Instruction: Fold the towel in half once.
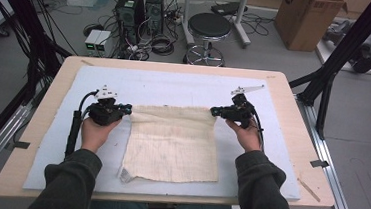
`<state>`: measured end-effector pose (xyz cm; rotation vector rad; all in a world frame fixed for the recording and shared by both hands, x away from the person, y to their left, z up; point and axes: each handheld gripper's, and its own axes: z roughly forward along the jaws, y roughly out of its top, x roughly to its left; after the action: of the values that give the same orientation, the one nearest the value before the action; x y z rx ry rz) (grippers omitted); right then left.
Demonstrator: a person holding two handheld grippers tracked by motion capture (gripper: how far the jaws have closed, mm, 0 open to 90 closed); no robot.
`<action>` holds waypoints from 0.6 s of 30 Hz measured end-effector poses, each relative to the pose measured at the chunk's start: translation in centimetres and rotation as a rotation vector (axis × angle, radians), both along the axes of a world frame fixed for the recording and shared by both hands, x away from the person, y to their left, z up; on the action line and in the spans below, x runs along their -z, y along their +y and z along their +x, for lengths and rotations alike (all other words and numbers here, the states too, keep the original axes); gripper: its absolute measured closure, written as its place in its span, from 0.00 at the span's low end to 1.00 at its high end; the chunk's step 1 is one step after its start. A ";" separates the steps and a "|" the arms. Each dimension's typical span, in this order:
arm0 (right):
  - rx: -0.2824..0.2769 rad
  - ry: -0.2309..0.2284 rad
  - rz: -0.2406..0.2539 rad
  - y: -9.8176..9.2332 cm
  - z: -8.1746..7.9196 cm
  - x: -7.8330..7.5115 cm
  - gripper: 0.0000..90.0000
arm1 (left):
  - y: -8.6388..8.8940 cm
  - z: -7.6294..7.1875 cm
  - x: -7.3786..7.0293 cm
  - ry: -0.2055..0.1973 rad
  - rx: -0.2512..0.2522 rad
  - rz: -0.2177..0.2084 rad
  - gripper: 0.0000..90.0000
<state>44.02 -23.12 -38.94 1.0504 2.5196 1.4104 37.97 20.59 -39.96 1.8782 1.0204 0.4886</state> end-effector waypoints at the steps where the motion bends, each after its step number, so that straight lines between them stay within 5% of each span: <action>1: -0.008 -0.001 0.003 0.0 -0.4 -0.2 0.94 | 0.0 -0.2 0.0 -0.002 0.003 0.006 0.97; 9: -0.048 -0.034 0.004 0.5 -1.8 -0.9 0.94 | 0.0 -1.9 0.4 -0.012 0.042 0.010 0.97; 18: -0.064 -0.015 0.005 -0.5 -3.5 0.4 0.94 | 0.2 -3.5 1.0 -0.012 0.072 0.018 0.97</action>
<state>40.54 -23.57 -39.37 0.9640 2.5620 1.4362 34.50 20.78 -40.94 1.9181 0.9395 0.4676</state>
